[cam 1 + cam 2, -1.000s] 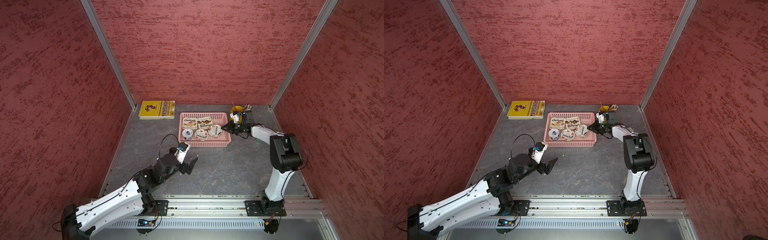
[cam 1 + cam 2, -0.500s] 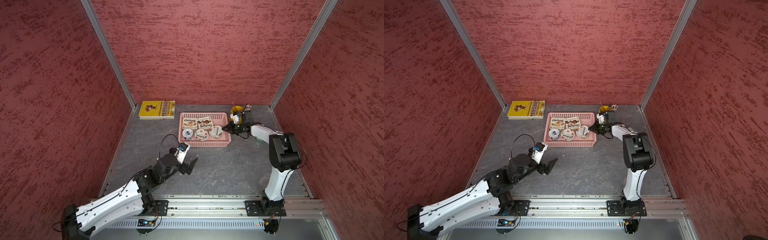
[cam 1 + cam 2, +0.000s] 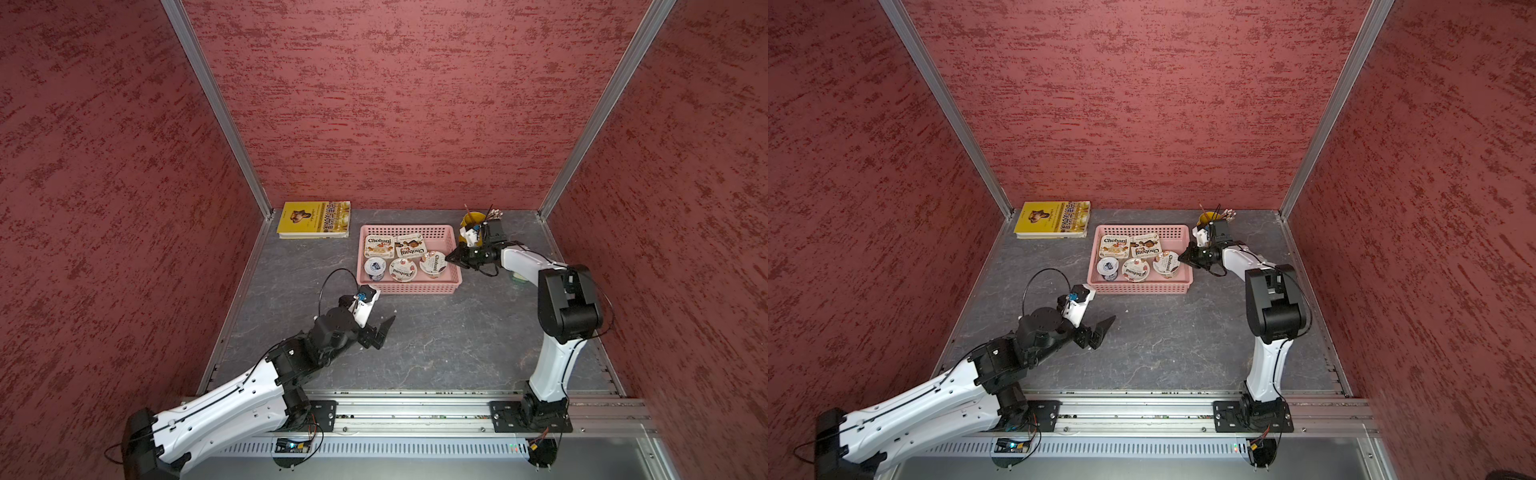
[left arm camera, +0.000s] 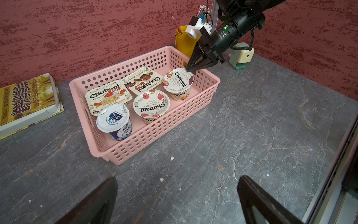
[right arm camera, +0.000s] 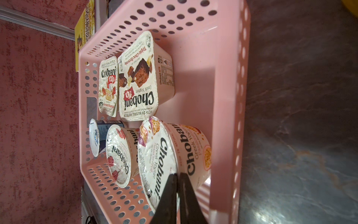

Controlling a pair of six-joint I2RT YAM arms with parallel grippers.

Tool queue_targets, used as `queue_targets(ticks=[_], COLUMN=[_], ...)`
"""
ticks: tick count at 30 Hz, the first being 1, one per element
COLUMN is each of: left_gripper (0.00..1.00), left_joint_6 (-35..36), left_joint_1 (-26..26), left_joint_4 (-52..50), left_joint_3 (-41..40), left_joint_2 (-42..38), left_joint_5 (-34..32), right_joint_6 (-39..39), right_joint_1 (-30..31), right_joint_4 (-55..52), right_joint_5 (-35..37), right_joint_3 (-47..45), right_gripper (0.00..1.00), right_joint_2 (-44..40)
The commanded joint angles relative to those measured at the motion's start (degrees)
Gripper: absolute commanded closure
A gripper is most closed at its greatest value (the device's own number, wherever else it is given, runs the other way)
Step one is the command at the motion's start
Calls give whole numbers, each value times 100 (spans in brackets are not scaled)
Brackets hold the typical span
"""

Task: Put the yogurt in the basket
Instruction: Place the yogurt in the basket.

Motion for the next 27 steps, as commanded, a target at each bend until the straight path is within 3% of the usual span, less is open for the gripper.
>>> queue_targets(ticks=[1,27], left_gripper=[0,0], left_joint_6=[28,32], left_joint_1=[31,39], left_joint_4=[-7,51], left_joint_3=[-61,-97], left_joint_2=[20,-12], left_joint_5=[94,99], right_joint_6=[-178,-660], right_joint_1=[46,257], right_joint_4=[-264,-1185], right_joint_5=[262,1188], right_joint_3=[107,597], right_gripper=[87,46], right_joint_2=[19,-700])
